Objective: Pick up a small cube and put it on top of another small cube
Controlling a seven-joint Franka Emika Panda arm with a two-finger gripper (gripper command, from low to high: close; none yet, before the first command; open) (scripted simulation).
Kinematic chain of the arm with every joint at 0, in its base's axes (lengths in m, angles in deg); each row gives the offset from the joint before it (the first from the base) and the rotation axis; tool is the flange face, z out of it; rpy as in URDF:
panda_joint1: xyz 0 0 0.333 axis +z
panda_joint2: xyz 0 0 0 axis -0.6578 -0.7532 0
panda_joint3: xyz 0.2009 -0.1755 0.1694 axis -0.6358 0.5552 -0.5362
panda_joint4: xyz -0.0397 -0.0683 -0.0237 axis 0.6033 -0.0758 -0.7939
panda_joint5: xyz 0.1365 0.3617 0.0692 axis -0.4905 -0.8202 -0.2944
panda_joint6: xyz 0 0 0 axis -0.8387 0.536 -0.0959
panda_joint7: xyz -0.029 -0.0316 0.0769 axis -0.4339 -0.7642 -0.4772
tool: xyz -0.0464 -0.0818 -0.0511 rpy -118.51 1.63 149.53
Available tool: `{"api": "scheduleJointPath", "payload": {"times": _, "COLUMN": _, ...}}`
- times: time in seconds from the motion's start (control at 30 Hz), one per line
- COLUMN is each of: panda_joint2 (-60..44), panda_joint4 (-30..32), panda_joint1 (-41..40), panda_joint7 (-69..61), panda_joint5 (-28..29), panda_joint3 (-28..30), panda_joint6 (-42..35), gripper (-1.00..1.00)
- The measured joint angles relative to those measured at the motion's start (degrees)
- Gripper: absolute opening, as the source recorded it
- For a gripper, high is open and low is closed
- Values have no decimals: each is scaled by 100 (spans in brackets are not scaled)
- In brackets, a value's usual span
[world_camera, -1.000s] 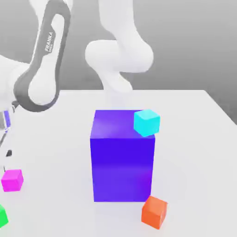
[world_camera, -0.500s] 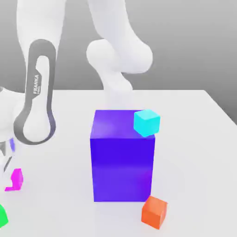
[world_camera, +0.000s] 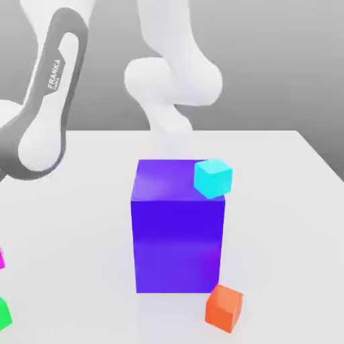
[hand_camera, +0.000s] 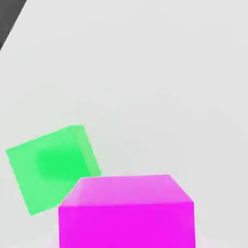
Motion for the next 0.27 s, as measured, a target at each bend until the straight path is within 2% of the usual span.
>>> {"api": "scheduleJointPath", "payload": {"times": 0.13, "panda_joint2": -576, "panda_joint4": -268, "panda_joint1": -88, "panda_joint7": -425, "panda_joint5": -169, "panda_joint3": -261, "panda_joint6": 338, "gripper": -100}}
{"api": "scheduleJointPath", "payload": {"times": 0.17, "panda_joint2": -749, "panda_joint4": -288, "panda_joint1": -132, "panda_joint7": -485, "panda_joint5": -241, "panda_joint3": -322, "panda_joint6": 485, "gripper": 100}}
{"api": "scheduleJointPath", "payload": {"times": 0.27, "panda_joint2": -749, "panda_joint4": -288, "panda_joint1": -133, "panda_joint7": -485, "panda_joint5": -241, "panda_joint3": -322, "panda_joint6": 485, "gripper": 100}}
